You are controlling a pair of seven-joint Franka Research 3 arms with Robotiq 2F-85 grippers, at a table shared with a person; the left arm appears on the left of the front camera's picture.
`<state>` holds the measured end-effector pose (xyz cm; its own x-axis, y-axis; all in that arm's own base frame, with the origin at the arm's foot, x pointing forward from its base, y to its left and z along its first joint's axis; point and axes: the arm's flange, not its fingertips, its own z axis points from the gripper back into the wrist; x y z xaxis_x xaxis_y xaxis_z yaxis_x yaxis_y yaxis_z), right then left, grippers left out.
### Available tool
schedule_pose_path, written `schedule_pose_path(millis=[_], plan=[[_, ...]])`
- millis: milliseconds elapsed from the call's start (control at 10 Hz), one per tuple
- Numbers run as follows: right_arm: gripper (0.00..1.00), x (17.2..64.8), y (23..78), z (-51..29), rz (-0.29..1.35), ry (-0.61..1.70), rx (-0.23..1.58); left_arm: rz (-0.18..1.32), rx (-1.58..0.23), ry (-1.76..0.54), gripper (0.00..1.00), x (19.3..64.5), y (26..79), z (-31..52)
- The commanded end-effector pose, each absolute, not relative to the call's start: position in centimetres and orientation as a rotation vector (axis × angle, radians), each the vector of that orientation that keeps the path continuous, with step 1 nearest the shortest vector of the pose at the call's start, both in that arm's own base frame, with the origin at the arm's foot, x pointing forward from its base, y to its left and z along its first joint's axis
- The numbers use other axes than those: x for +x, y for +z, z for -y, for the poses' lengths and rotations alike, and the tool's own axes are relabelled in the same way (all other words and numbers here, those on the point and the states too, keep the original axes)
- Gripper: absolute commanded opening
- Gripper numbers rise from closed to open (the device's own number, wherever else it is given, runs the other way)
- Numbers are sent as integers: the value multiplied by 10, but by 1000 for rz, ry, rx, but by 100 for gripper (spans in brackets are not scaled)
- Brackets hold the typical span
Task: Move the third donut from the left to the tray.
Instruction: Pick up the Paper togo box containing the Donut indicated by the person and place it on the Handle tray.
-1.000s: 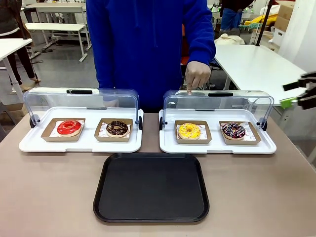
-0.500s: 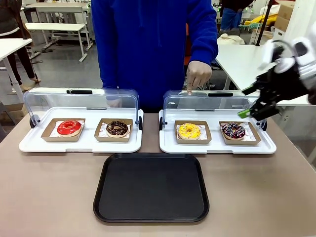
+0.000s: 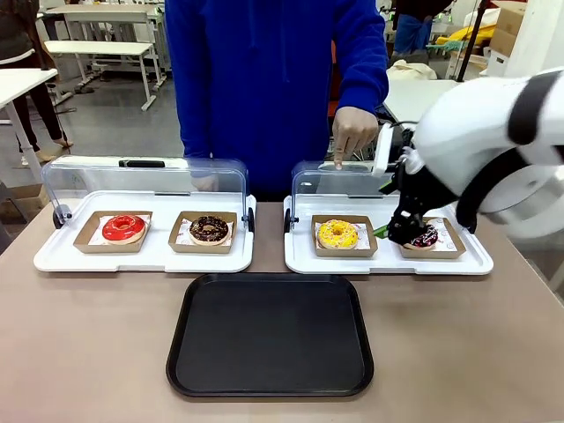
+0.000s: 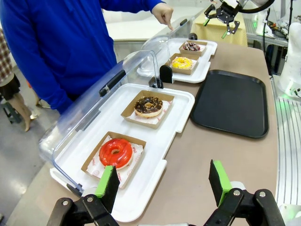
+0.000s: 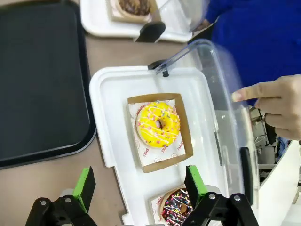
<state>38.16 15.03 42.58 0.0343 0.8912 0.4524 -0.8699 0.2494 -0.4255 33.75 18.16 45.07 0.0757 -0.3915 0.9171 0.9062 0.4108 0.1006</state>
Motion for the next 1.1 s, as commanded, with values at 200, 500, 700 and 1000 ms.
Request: schedule_pose_path(millis=[200,500,700,1000], plan=[[100,372,390,-125,715,1436,-79,1121,-593,-1068,100,337,451,-181],[100,390,403,-147,696,1346,-70,1121,-593,-1068,100,337,451,-181],[100,390,403,-147,696,1346,-70,1121,-593,-1068,100,337,451,-181],[100,404,392,-153,677,1362,-116,1121,-593,-1068,100,337,451,-181]])
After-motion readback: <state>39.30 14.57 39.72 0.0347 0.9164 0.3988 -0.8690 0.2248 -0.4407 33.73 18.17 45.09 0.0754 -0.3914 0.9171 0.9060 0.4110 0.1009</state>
